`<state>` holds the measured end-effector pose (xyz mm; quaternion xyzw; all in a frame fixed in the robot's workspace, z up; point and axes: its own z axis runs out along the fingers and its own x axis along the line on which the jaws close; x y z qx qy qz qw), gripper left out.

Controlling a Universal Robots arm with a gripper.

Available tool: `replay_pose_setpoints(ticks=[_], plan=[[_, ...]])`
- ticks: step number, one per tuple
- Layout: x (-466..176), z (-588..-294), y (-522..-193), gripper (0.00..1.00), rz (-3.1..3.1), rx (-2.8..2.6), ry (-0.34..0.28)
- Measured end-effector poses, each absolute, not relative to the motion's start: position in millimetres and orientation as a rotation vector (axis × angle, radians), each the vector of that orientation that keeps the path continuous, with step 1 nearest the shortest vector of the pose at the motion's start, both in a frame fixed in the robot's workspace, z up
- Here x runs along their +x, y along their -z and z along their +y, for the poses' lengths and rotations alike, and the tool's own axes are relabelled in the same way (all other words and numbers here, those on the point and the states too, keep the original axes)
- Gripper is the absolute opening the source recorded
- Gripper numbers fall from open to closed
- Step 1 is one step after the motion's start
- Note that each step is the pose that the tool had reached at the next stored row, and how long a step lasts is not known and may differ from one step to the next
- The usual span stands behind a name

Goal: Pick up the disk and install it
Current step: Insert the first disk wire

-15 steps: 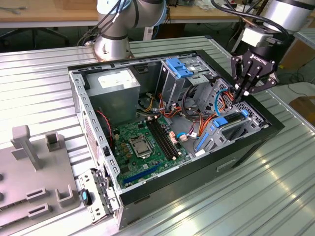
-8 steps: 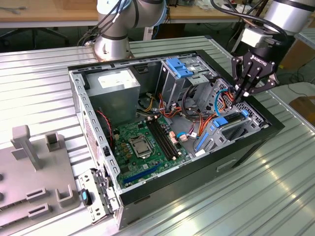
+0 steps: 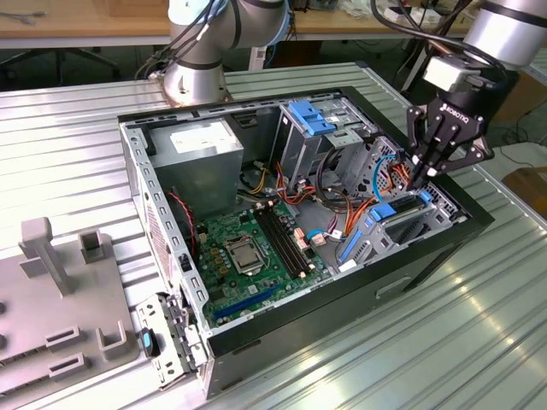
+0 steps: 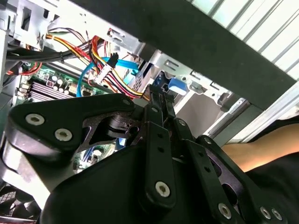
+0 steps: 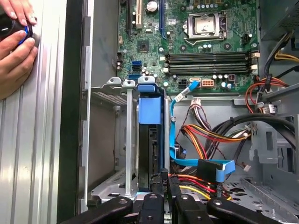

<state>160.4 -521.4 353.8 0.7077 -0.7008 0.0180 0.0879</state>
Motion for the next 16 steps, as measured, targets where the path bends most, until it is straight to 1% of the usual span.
replay_pose_setpoints(ticks=[5, 16], plan=[[156.9, -528.3, -350.7, 0.16, -2.088, 2.108, -0.051], [156.6, -530.0, -347.7, 0.16, -2.121, 2.078, -0.043]])
